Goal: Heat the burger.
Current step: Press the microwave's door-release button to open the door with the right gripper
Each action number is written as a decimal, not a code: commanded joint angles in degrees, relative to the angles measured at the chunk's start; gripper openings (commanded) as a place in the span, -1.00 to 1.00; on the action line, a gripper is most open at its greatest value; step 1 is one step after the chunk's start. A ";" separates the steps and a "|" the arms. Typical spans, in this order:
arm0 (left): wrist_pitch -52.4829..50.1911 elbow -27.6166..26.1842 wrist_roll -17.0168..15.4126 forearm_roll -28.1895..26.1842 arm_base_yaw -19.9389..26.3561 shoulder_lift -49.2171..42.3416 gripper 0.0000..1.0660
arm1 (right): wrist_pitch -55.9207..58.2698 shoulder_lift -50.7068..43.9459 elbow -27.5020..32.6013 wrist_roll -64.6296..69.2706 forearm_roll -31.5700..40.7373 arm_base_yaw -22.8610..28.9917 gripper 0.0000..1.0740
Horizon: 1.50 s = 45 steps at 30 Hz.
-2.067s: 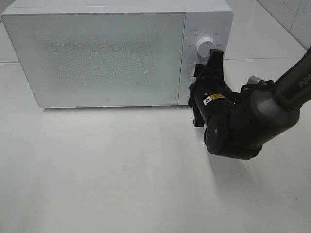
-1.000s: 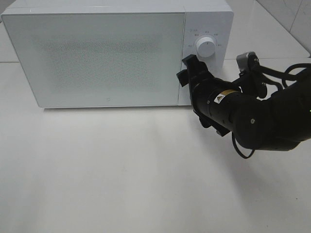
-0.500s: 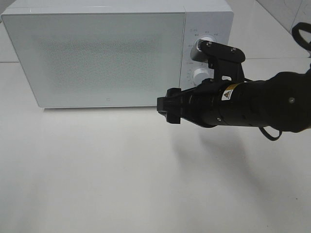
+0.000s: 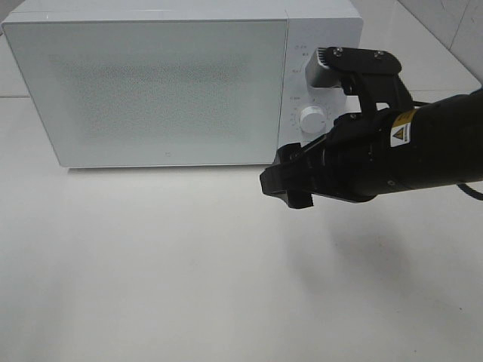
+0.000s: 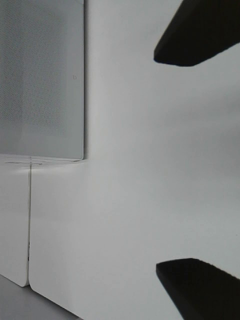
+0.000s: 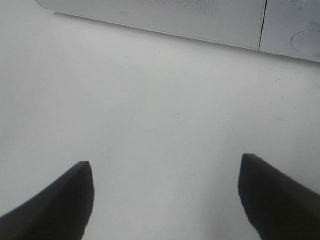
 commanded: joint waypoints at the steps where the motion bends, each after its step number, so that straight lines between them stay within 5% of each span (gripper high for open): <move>1: -0.46 0.23 -0.17 -0.23 0.29 -1.26 0.88 | 5.39 -2.69 -0.17 -0.86 -0.63 -0.29 0.39; 23: -0.46 0.23 -0.17 -0.23 0.29 -1.26 0.88 | 36.44 -25.32 -0.06 -0.80 -2.81 -0.86 0.39; 35: -0.46 0.23 -0.17 -0.23 0.29 -1.26 0.88 | 47.38 -42.86 0.52 -0.80 -9.40 -20.74 0.39; 45: -0.46 0.23 -0.17 -0.23 0.29 -1.26 0.88 | 51.74 -58.61 5.39 -0.80 -11.75 -27.90 0.39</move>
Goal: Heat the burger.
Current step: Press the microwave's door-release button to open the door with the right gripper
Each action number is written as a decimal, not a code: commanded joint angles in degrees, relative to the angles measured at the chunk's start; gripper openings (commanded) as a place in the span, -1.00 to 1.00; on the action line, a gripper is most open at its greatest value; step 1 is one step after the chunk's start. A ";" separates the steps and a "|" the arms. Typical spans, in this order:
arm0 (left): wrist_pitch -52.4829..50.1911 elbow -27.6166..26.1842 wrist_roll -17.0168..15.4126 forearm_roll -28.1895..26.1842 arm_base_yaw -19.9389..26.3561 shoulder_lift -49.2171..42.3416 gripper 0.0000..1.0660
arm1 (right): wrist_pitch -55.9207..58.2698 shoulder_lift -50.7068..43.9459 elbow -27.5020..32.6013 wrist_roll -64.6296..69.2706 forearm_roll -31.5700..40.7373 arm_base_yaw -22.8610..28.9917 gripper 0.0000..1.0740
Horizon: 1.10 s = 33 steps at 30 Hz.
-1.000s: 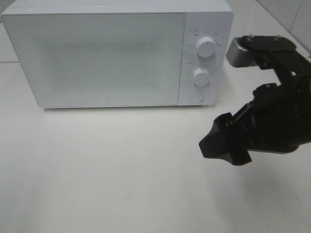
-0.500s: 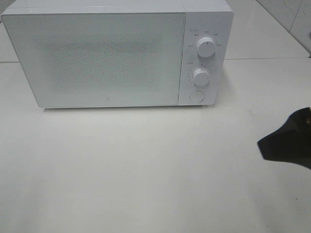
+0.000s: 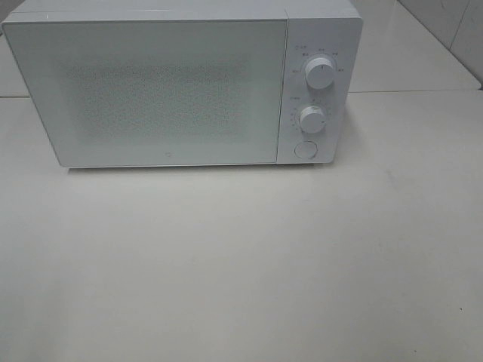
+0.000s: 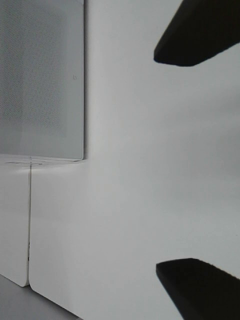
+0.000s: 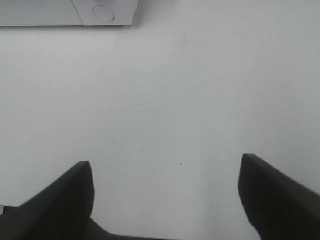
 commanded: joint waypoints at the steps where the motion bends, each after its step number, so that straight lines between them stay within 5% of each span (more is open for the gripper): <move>1: -0.46 0.23 -0.17 -0.23 0.29 -1.26 0.88 | 2.98 -7.33 2.75 -0.46 -0.34 -2.29 0.39; 16: -0.46 0.23 -0.17 -0.23 0.29 -1.26 0.88 | 1.78 -25.38 5.73 0.23 -0.74 -2.52 0.39; 33: -0.46 0.23 -0.17 -0.29 0.29 -1.15 0.88 | 1.26 -26.01 5.33 -0.46 -1.78 -2.52 0.39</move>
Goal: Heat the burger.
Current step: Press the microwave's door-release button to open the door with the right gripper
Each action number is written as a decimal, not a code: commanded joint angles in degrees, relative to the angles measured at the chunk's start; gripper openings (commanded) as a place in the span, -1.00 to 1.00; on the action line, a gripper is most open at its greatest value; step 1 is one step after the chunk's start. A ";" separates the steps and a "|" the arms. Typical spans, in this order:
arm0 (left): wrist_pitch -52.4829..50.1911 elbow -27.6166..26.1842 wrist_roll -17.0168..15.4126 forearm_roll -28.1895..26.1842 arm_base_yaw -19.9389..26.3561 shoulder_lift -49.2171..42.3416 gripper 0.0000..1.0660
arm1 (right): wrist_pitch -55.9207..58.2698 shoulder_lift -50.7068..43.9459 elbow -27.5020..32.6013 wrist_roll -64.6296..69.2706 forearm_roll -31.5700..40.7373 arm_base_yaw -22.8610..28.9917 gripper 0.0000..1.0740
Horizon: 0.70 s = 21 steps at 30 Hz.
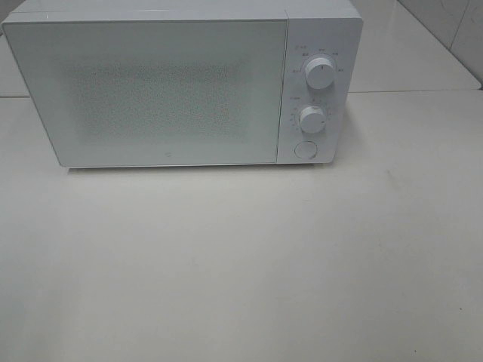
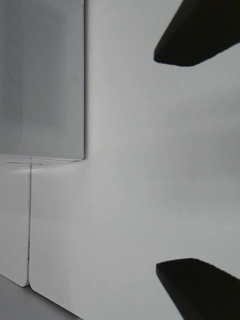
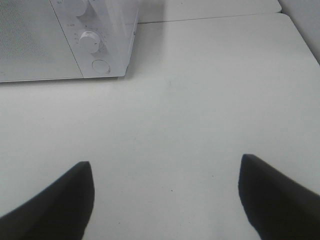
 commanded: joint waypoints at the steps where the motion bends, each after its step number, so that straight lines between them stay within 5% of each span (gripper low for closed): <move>1: -0.46 0.23 -0.17 -0.29 0.29 -1.15 0.88 | -1.32 -1.38 -0.17 -0.92 -0.29 -0.40 0.39; 21: -0.46 0.23 -0.17 -0.29 0.29 -1.15 0.88 | -29.56 19.54 1.49 -1.89 -0.74 -0.40 0.39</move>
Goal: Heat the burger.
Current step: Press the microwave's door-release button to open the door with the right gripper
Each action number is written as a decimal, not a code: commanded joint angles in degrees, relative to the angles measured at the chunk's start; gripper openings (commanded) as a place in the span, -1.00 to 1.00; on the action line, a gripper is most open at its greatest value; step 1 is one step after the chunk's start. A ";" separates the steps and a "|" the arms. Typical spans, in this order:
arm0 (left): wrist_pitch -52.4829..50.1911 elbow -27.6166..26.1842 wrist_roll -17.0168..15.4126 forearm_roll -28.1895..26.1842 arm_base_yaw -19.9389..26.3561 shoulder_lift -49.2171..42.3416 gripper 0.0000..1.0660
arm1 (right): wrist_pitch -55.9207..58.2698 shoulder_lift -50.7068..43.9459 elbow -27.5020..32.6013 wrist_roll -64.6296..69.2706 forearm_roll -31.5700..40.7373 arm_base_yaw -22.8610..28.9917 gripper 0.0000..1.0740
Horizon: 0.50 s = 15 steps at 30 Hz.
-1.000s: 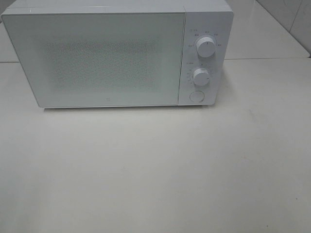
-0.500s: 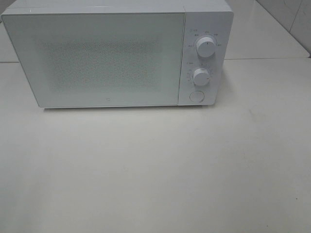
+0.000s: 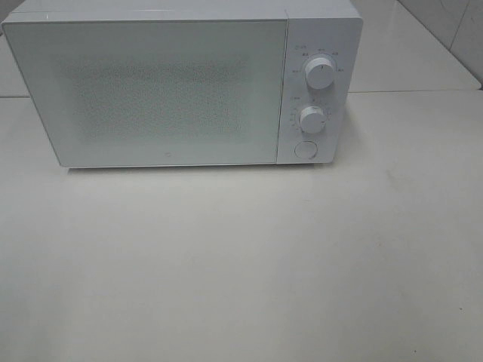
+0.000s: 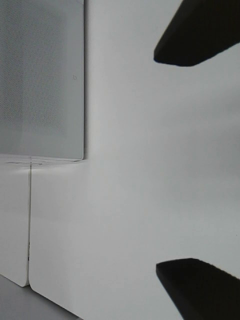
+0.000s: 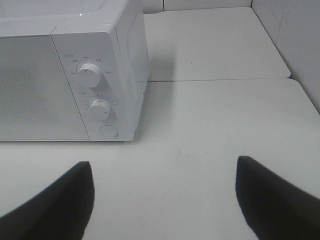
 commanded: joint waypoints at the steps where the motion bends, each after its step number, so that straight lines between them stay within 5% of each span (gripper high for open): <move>1: -0.46 0.23 -0.17 -0.29 0.29 -1.15 0.88 | -3.61 2.46 0.52 -0.52 -0.34 -0.40 0.39; 15: -0.46 0.23 -0.17 -0.29 0.29 -1.15 0.88 | -18.22 19.14 0.97 0.11 -0.34 -0.40 0.38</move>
